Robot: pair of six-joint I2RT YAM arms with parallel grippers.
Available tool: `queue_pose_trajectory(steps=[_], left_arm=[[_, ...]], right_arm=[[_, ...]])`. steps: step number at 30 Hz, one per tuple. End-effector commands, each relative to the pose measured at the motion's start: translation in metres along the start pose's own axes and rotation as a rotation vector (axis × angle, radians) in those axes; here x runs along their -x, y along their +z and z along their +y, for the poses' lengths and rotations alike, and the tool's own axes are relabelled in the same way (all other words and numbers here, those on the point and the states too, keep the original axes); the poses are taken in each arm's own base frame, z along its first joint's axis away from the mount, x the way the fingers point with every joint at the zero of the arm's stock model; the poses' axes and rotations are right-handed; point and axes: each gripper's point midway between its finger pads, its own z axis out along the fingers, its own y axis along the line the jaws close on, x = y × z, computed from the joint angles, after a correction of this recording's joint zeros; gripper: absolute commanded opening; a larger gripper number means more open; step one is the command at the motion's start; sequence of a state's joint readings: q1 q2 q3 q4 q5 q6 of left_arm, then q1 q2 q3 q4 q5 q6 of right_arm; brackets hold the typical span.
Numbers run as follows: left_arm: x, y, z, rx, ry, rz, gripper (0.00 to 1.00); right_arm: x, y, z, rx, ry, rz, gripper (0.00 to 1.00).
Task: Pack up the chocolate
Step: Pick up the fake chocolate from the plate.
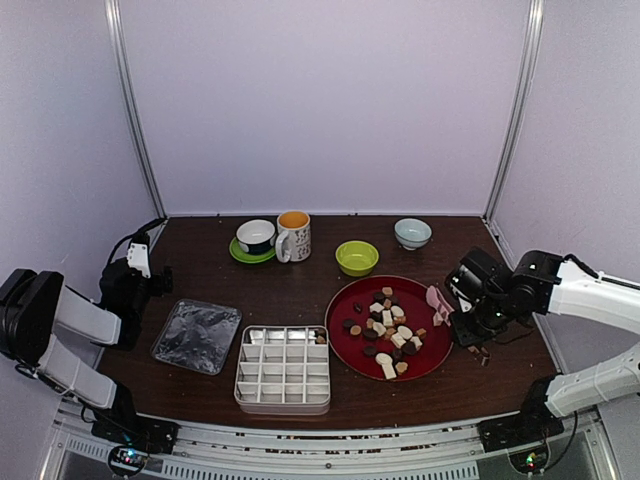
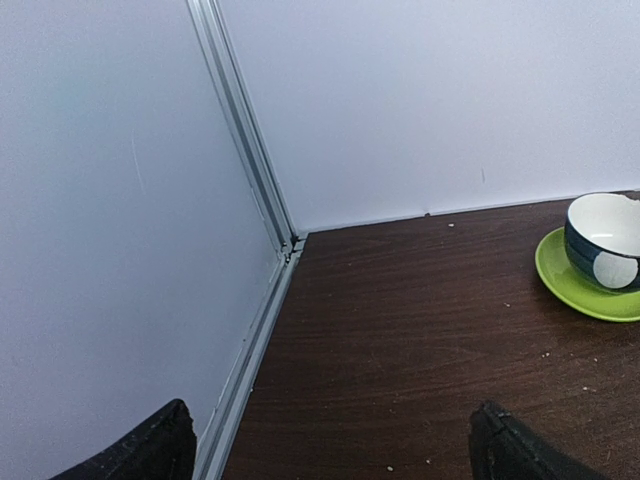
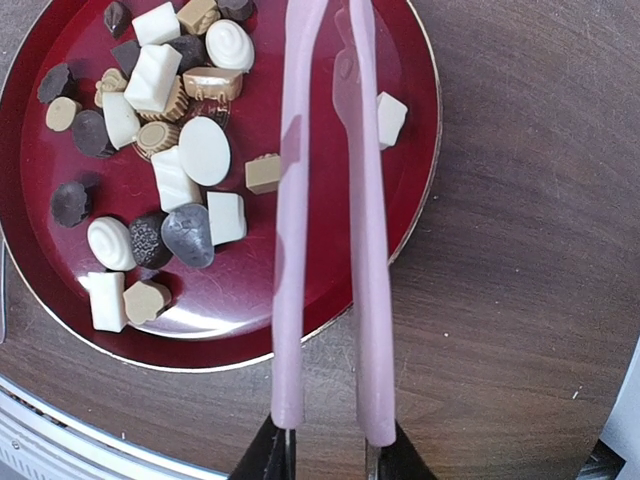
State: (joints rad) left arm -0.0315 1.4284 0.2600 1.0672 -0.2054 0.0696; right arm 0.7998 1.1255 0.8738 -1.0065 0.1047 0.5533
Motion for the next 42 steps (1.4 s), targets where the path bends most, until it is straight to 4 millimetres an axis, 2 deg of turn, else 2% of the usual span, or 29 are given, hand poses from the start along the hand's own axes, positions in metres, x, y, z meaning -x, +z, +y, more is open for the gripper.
queue_pose_trajectory(steps=[1,12,20,29,36,42], left_arm=[[0.012,0.003,0.006,0.022,-0.01,-0.037,0.98],[0.012,0.003,0.007,0.024,-0.011,-0.038,0.98],[0.012,0.003,0.006,0.023,-0.01,-0.038,0.98],[0.012,0.003,0.006,0.023,-0.01,-0.037,0.98],[0.011,0.003,0.007,0.023,-0.01,-0.035,0.98],[0.012,0.003,0.006,0.023,-0.01,-0.037,0.98]], right_arm=[[0.003,-0.006,-0.002,0.016,0.024,-0.032,0.25],[-0.009,0.001,-0.002,0.051,0.062,-0.026,0.25],[-0.01,0.002,-0.001,0.059,0.068,-0.025,0.25],[-0.013,-0.004,-0.008,0.042,0.077,-0.022,0.27],[-0.02,0.004,-0.013,0.022,0.075,0.024,0.3],[-0.015,0.009,-0.013,0.015,0.06,0.043,0.31]])
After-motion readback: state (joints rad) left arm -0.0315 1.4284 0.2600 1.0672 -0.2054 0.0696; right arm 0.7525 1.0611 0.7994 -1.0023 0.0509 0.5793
